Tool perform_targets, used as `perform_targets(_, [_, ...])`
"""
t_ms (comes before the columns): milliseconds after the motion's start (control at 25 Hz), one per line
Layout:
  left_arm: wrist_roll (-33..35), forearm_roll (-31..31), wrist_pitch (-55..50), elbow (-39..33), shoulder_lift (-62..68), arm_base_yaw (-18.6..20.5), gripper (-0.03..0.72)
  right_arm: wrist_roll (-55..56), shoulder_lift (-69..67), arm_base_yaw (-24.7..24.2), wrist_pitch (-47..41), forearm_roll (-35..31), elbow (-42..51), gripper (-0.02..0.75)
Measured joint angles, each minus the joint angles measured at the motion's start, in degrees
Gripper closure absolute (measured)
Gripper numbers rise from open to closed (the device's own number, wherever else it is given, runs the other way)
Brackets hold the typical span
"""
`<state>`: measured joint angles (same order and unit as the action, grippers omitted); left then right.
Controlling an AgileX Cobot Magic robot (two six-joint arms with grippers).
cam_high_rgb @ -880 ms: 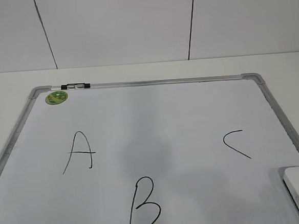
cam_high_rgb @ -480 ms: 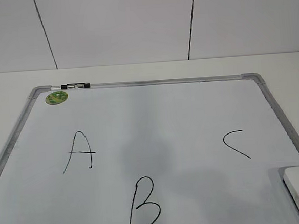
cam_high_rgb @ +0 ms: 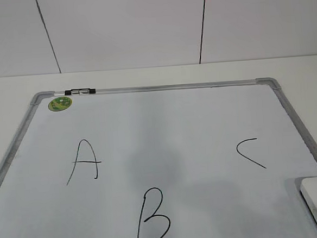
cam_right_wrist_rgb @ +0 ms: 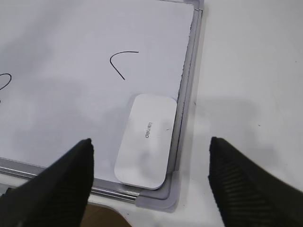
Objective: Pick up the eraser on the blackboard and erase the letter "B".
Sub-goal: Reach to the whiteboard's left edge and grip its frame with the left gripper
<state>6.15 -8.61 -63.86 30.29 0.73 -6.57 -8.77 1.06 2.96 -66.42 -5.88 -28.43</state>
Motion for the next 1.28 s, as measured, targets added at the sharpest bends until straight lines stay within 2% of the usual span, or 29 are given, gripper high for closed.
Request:
perform_targets(160, [0.00, -0.14, 0.00, 0.00, 0.00, 0.00, 0.453, 0.26, 0.00, 0.00, -0.18, -0.33, 0.00, 0.154])
perform_targets(480, [0.00, -0.96, -0.69, 0.19, 3.74, 0.00, 0.453, 10.37, -3.91, 0.00, -6.05, -1.15, -4.92, 0.154])
perform_targets(720, [-0.10, -1.10, -0.93, 2.58, 17.03, 0.00, 0.451, 10.93, -12.71, 0.00, -6.20, -1.15, -9.60, 0.154])
perform_targets(1000, [-3.49, -0.91, 1.11, 5.15, 34.77, 0.00, 0.451, 11.08, -21.29, 0.00, -6.20, -1.15, -10.19, 0.154])
perform_targets(1280, [-3.92, 1.34, 2.77, 15.65, 58.32, 0.00, 0.450, 11.47, -25.76, 0.00, -6.20, -1.72, -10.19, 0.154])
